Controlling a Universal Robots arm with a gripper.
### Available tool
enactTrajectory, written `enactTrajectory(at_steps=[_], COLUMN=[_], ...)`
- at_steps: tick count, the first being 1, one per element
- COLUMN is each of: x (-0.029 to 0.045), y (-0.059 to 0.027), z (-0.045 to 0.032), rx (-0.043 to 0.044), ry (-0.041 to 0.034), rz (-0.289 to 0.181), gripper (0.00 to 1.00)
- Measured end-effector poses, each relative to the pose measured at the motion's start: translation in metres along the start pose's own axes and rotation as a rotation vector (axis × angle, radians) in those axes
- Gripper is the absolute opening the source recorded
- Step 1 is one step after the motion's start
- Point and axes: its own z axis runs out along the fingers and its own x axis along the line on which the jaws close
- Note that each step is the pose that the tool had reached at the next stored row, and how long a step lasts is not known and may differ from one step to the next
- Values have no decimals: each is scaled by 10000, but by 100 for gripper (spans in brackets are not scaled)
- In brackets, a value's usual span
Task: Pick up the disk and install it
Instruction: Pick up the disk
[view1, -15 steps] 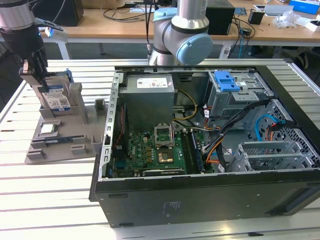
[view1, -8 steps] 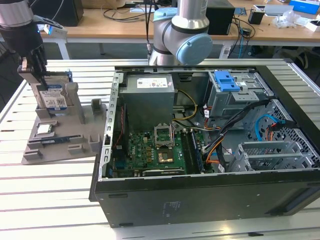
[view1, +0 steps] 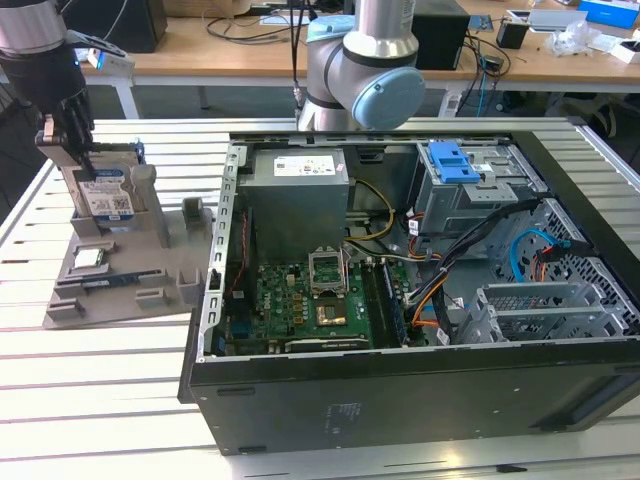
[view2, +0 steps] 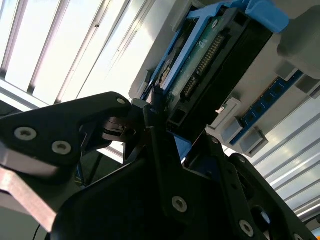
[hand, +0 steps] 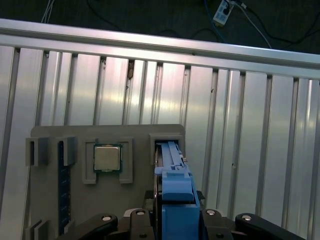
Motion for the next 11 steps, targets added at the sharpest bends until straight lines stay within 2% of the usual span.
enactTrajectory(at_steps=[6, 8, 9, 11], x=[0, -1, -2, -4], y=[1, 2, 5, 8], z=[-7, -54, -119, -189], rx=[-1, 0, 0, 2], ry=[-6, -5, -5, -6], rz=[0, 0, 0, 0], gripper=[37, 37, 37, 37])
